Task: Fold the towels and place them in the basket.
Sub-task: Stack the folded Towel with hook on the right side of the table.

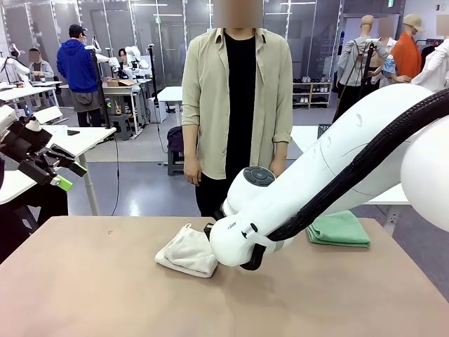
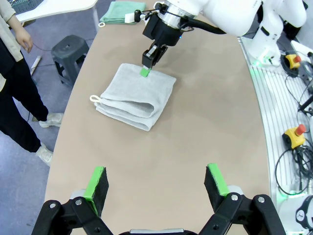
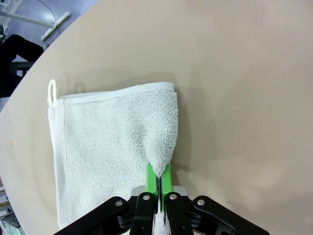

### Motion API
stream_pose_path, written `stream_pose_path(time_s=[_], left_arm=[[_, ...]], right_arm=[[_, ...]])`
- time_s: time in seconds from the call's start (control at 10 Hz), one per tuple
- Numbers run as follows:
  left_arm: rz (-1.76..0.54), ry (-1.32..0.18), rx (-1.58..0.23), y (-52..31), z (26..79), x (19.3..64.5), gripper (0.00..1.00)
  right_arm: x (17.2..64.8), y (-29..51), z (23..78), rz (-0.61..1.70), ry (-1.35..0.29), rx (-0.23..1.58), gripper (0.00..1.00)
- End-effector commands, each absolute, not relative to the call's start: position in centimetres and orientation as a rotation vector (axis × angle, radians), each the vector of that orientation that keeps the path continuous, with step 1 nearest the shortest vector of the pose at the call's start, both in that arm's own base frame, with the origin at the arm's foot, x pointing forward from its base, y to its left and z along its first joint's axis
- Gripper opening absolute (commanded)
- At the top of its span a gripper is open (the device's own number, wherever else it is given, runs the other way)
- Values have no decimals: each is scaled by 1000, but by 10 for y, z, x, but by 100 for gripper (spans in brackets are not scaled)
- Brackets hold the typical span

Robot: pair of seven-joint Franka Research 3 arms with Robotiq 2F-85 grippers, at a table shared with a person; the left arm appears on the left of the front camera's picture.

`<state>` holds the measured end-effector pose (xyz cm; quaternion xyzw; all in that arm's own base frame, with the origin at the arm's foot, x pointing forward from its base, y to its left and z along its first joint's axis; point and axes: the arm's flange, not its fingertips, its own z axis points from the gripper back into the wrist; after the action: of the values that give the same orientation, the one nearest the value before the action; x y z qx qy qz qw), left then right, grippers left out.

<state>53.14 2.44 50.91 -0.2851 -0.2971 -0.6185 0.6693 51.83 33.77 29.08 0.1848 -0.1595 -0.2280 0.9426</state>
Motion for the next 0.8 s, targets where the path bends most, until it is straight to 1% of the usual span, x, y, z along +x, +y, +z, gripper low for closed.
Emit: stream_pose_path(time_s=[0.0,0.2,0.3,0.7], left_arm=[[-1396,-671,-636,25,510,530,100],[-1396,-671,-636,25,510,530,100],[-1396,-671,-636,25,510,530,100],[-1396,-671,-636,25,510,530,100]], right_arm=[[522,321,303,-429,-338,443,4],[531,288,326,-316,-418,472,4],[536,270,339,-274,-434,507,4],[555,208,393,-128,-471,488,4]])
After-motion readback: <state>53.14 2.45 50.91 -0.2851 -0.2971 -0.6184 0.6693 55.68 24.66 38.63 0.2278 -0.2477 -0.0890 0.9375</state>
